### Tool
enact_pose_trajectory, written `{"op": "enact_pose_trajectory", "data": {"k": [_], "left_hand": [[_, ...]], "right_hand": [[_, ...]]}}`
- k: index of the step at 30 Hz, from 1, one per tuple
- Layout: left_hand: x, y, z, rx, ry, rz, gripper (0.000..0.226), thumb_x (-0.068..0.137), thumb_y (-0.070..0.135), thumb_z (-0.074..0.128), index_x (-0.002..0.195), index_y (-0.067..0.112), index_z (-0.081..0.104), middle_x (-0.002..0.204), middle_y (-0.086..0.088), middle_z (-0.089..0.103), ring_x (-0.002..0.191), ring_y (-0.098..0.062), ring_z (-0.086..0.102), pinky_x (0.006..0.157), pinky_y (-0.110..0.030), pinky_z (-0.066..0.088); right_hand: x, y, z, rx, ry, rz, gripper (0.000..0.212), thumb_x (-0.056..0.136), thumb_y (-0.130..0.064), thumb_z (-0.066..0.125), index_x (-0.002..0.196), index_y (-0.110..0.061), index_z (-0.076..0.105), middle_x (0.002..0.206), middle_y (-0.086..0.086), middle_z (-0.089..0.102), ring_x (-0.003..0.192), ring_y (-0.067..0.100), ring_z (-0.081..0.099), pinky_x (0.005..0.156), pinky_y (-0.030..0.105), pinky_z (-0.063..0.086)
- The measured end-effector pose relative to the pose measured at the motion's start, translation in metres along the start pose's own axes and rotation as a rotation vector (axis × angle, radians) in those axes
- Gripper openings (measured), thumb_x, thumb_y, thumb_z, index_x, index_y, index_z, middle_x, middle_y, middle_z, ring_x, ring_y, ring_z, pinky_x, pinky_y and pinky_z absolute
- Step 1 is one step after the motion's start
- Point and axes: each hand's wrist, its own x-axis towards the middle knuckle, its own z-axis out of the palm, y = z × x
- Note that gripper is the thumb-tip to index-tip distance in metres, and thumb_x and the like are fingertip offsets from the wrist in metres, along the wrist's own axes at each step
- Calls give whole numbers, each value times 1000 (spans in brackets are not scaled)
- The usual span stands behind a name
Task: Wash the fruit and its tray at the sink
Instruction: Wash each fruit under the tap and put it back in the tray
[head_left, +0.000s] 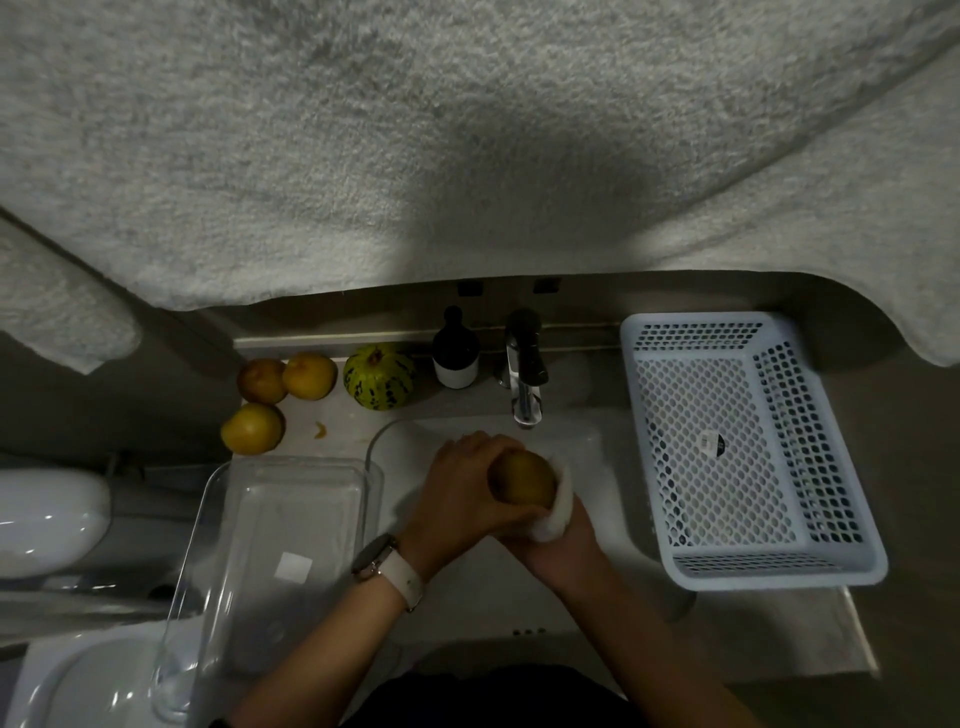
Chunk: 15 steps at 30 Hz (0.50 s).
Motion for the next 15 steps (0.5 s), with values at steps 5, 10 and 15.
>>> {"op": "enact_pose_trajectory", "data": {"k": [5, 10, 15], "left_hand": [[1, -5, -1, -359, -64, -178, 35, 72, 39, 82, 104, 36, 70, 99, 19, 71, 94, 4, 64, 79, -14, 50], [2, 1, -1, -770, -64, -547, 51, 66, 53, 75, 109, 30, 61, 108, 4, 67, 96, -13, 67, 76, -24, 56], [-3, -6, 0, -1153, -247, -788, 56, 75, 56, 71, 120, 22, 67, 114, -12, 71, 107, -31, 66, 90, -60, 52]], "right_hand": [[0, -16, 7, -25, 115, -98, 42, 94, -44, 51, 112, -8, 63, 116, 24, 63, 108, 37, 61, 99, 55, 46], [1, -28, 12, -174, 151, -256, 46, 98, -43, 40, 125, -11, 60, 122, 14, 63, 111, 28, 60, 100, 49, 46], [3, -20, 13, -249, 238, -424, 23, 101, -37, 41, 106, -29, 62, 101, -2, 66, 102, 22, 63, 84, 36, 53]]}}
